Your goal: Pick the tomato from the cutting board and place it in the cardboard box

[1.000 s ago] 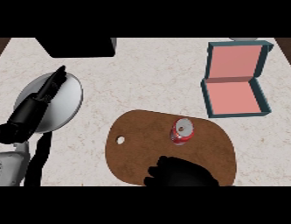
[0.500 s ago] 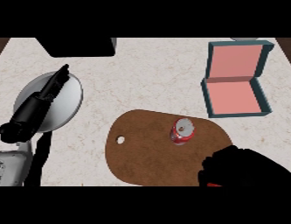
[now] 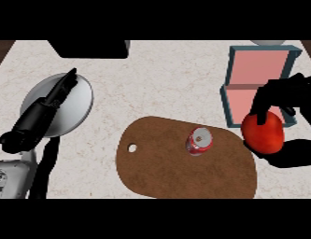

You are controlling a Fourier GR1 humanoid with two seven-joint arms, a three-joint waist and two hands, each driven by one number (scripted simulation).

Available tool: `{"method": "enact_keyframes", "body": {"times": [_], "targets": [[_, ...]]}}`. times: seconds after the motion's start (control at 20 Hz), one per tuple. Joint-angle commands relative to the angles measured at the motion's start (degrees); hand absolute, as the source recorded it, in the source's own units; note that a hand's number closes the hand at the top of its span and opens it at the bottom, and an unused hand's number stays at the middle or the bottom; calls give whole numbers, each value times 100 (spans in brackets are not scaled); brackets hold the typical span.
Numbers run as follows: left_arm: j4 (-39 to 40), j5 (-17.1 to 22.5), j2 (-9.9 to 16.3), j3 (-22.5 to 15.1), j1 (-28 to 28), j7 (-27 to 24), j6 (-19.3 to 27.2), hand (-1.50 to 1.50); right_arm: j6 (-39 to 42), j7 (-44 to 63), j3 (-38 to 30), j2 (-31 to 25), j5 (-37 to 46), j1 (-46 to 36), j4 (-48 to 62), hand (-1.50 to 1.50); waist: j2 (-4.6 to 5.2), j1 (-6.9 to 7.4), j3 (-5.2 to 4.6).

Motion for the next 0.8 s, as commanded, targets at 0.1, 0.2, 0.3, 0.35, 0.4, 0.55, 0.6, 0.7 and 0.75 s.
{"method": "enact_keyframes", "body": {"times": [0.1, 0.2, 0.3, 0.35, 0.4, 0.55, 0.6, 0.7, 0.75], "targets": [[12, -128, -150, -94, 72, -138, 80, 0, -171, -833, -495, -258, 514, -1138, 2122, 150, 28, 105, 5], [6, -34, -28, 11, -207, 149, -51, 0, 176, -645, -240, -451, 721, -1390, 2245, 150, 8, 50, 3], [144, -170, -142, -90, -196, -18, 61, 0, 332, -1207, -216, -792, 901, -1536, 2960, 150, 32, 77, 4], [439, -225, -153, -57, -242, -242, 99, 0, 559, -1112, -108, -797, 896, -1752, 3254, 150, 47, 80, 0], [93, -262, -310, -259, -241, 35, 151, 0, 676, -1082, 77, -858, 1079, -1864, 3582, 150, 59, 184, 2], [51, -157, -157, -123, -227, 45, 15, 0, 1087, -1543, 177, -1190, 1259, -2274, 4406, 150, 55, 199, 3], [51, -114, -133, -28, -386, 188, 30, 0, 865, -1792, 315, -1046, 1474, -2260, 4690, 150, 47, 153, 5], [-325, -70, -289, -224, -173, 421, -15, 0, 713, -2120, 497, -883, 1724, -2440, 5331, 150, 50, 226, 9], [-177, -75, -95, -97, -206, 268, -109, 0, 704, -2409, 632, -1007, 1892, -2350, 5464, 150, 55, 191, 8]]}}
